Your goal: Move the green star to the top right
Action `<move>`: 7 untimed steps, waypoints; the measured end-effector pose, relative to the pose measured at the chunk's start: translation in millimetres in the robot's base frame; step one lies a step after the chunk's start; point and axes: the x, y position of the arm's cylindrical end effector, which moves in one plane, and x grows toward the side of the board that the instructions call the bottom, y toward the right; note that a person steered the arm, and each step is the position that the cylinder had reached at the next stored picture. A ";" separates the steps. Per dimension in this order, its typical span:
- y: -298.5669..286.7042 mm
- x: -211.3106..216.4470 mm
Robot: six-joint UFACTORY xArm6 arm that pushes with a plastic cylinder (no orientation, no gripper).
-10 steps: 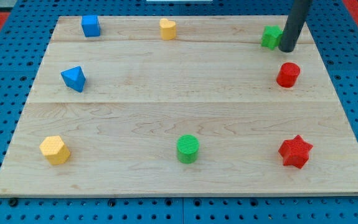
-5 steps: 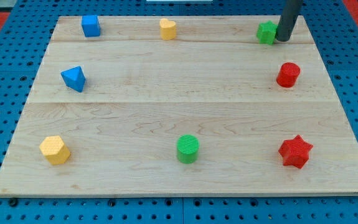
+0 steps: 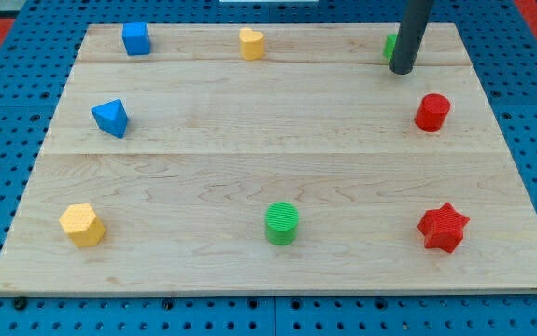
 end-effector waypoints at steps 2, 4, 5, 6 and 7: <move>0.4 -0.2; 16.6 -5.8; 16.7 -6.5; 16.7 -34.3; 16.7 -45.5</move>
